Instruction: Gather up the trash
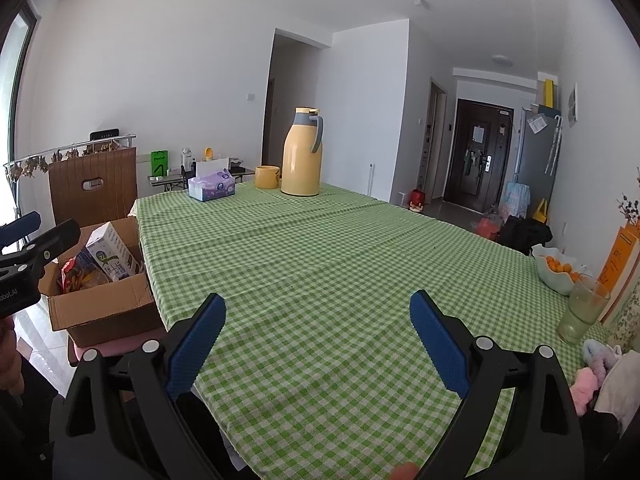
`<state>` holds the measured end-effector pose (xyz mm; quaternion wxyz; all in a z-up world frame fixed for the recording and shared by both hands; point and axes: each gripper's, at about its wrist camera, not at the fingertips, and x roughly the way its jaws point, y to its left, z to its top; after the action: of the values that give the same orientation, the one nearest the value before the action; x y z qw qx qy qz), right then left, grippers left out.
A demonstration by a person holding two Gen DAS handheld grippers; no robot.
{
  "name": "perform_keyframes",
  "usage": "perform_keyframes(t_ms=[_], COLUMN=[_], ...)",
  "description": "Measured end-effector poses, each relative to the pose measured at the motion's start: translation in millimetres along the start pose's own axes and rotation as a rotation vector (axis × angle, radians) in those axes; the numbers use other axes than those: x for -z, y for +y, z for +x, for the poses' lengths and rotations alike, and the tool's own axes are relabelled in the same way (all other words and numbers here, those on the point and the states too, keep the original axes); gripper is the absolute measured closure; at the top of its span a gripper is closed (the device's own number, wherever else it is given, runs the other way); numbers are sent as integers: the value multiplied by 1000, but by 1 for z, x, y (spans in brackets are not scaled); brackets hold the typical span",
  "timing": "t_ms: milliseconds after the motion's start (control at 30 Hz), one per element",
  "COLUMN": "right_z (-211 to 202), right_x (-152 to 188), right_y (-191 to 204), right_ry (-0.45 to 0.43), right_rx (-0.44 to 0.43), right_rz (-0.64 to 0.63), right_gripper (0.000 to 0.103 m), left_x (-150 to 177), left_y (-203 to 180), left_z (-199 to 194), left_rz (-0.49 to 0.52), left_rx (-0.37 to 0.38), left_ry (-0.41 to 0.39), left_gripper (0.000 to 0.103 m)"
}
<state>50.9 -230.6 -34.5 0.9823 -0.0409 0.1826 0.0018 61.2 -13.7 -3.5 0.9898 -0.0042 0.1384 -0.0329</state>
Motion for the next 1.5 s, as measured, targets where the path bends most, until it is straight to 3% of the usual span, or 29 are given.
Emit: perform_keyframes(t_ms=[1333, 1433, 1500], right_z=[15, 19, 23], right_x=[7, 8, 9], right_y=[3, 3, 2], right_ry=[24, 34, 44], right_rx=[12, 11, 11], right_rz=[-11, -11, -9], right_gripper=[14, 14, 14], left_x=[8, 11, 11], left_y=[1, -1, -1], left_z=[17, 22, 24], left_rz=[1, 42, 26], left_rx=[9, 44, 18], left_ry=[25, 61, 42], left_gripper=[8, 8, 8])
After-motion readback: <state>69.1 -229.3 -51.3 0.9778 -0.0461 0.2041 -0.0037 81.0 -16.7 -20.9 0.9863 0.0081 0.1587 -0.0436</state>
